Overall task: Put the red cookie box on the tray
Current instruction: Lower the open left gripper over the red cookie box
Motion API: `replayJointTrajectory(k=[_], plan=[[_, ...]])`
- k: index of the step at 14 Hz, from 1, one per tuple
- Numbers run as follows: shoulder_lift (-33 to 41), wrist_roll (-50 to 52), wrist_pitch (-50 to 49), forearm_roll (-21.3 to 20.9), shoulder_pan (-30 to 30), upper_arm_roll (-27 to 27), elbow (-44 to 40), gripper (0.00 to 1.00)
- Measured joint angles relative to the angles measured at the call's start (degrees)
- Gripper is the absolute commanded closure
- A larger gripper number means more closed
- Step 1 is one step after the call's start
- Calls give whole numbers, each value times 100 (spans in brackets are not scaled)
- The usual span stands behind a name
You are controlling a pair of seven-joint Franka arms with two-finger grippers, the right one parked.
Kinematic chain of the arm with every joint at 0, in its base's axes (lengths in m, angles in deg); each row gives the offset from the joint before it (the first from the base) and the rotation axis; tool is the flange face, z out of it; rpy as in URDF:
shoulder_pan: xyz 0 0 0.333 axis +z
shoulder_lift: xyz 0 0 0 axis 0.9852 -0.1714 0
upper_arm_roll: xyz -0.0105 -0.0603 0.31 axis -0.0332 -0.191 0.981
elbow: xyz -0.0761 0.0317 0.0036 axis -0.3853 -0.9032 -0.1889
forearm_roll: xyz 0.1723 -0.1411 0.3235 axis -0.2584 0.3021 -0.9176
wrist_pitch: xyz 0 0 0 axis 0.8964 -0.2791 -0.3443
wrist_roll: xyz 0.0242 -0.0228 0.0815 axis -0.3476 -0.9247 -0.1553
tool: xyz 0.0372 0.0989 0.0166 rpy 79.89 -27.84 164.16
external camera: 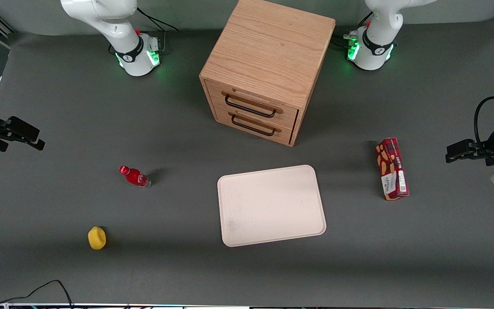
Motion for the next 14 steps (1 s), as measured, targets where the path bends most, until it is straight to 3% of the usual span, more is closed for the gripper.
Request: replayJointTrajectory(k=[14], plan=[[-77,-199,-234,27,8,11,1,0]])
